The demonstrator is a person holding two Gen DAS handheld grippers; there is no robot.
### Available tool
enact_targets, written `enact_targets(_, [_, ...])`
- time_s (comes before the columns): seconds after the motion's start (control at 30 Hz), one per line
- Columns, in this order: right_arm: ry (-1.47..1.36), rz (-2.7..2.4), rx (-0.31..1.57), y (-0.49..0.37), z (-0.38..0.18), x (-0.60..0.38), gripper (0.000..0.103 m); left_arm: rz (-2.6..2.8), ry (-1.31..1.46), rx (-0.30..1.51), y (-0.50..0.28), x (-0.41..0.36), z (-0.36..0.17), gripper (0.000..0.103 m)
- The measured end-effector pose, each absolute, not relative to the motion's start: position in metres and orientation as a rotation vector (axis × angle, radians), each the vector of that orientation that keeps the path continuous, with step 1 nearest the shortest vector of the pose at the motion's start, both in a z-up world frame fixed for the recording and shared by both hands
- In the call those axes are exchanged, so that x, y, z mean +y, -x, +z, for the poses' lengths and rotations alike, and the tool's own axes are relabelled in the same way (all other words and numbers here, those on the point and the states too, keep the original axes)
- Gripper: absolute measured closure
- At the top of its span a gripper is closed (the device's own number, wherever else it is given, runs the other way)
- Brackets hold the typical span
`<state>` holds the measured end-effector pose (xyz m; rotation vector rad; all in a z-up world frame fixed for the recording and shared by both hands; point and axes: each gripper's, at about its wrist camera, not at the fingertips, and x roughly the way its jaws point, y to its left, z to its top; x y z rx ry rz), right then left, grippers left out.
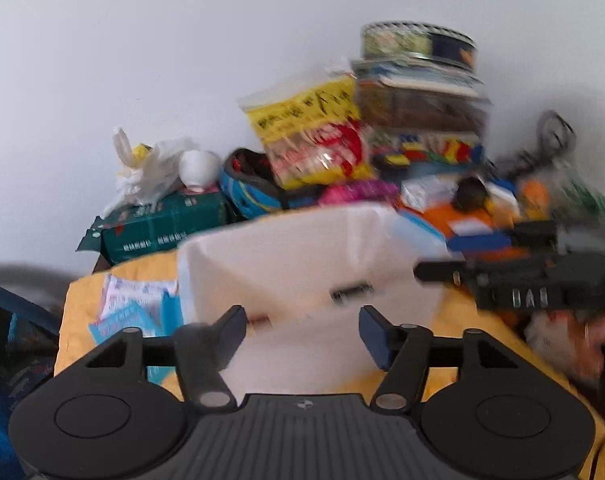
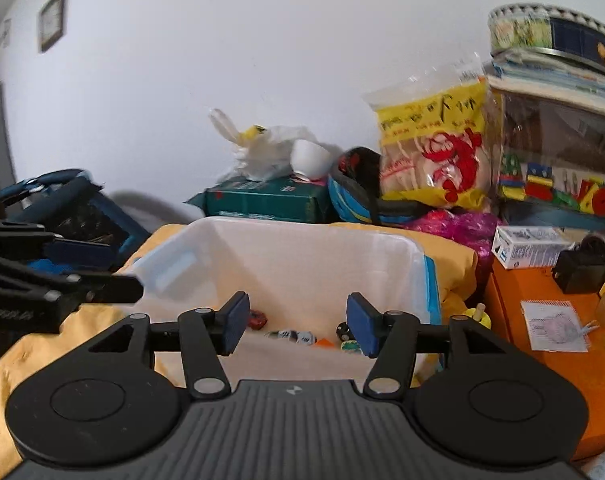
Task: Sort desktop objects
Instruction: 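Carry both cars over the white bin and open both tools, then move both open tools back over the toy pile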
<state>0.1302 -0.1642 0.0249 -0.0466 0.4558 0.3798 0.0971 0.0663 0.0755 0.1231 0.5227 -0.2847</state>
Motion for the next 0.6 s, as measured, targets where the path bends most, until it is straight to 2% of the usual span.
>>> enact_targets(0.1, [0.097, 0.406, 0.452, -0.108, 0.017, -0.171, 0.043, -0.302, -0.140, 0.607, -0.072, 0.062, 0.051, 0.036])
enact_targets(0.23, [0.105, 0.458, 0.562, -0.079, -0.008, -0.182, 0.035, -0.304, -0.116, 0.720, -0.045, 0.057, 0.014, 0.036])
enact_targets(0.43, [0.206, 0.518, 0.696, -0.022, -0.049, -0.180, 0.044, -0.302, -0.114, 0.826, -0.027, 0.049, -0.024, 0.036])
enact_targets(0.6, [0.325, 0.466, 0.737, 0.003, -0.073, -0.166, 0.044, -0.295, -0.078, 0.859, -0.042, 0.038, -0.035, 0.037])
